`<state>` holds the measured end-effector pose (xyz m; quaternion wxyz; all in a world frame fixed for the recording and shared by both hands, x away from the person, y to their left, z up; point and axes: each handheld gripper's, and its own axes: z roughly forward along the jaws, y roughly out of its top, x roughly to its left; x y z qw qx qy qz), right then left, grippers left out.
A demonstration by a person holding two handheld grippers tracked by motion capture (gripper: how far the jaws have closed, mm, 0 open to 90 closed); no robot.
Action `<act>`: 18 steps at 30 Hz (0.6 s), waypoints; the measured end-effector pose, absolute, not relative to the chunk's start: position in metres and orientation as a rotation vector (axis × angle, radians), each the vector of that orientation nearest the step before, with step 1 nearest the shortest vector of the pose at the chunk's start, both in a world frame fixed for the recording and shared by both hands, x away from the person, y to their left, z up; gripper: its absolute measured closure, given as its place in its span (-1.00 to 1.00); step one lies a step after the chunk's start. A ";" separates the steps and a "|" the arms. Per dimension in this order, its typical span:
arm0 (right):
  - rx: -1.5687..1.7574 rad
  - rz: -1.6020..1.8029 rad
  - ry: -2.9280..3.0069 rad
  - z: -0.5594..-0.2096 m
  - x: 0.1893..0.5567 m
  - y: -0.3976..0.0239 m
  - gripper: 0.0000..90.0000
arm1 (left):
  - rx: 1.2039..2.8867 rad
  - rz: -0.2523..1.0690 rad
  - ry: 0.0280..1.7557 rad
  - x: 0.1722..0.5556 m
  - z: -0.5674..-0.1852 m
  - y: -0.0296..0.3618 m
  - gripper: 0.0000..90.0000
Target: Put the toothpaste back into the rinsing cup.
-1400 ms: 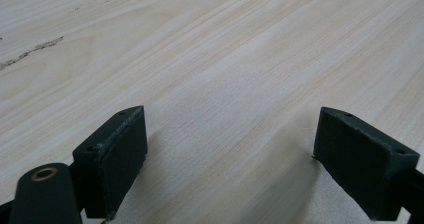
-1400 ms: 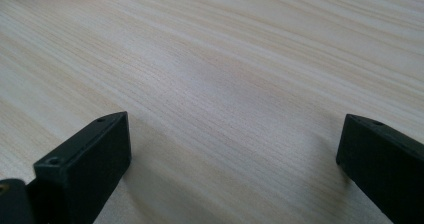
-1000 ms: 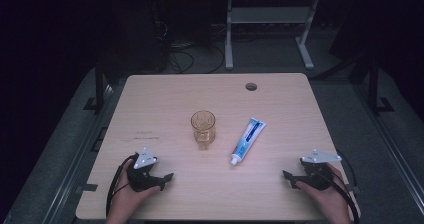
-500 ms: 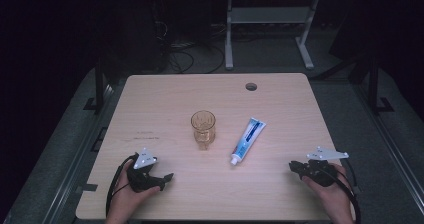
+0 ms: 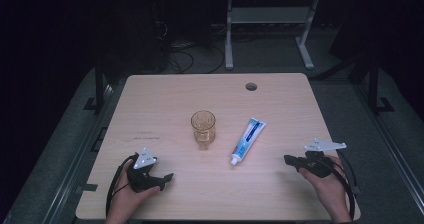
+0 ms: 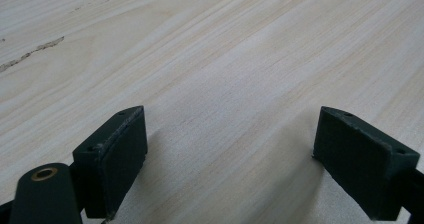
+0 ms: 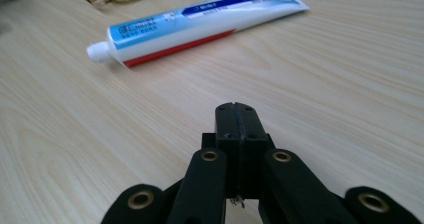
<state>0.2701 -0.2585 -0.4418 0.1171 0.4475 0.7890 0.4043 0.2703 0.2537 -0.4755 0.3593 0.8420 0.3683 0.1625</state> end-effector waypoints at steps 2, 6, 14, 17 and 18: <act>1.302 1.196 2.316 -0.441 0.272 -0.255 1.00 | 2.169 0.417 0.953 0.270 -0.476 0.254 -0.71; 1.285 1.222 2.333 -0.438 0.279 -0.246 1.00 | 2.167 0.418 0.952 0.270 -0.476 0.253 -0.71; 1.251 1.230 2.371 -0.436 0.294 -0.228 1.00 | 2.167 0.418 0.952 0.270 -0.476 0.253 -0.71; 1.240 1.228 2.379 -0.435 0.299 -0.222 1.00 | 2.167 0.418 0.953 0.270 -0.476 0.253 -0.71; 1.231 1.228 2.382 -0.435 0.300 -0.220 1.00 | 2.167 0.418 0.952 0.270 -0.476 0.253 -0.71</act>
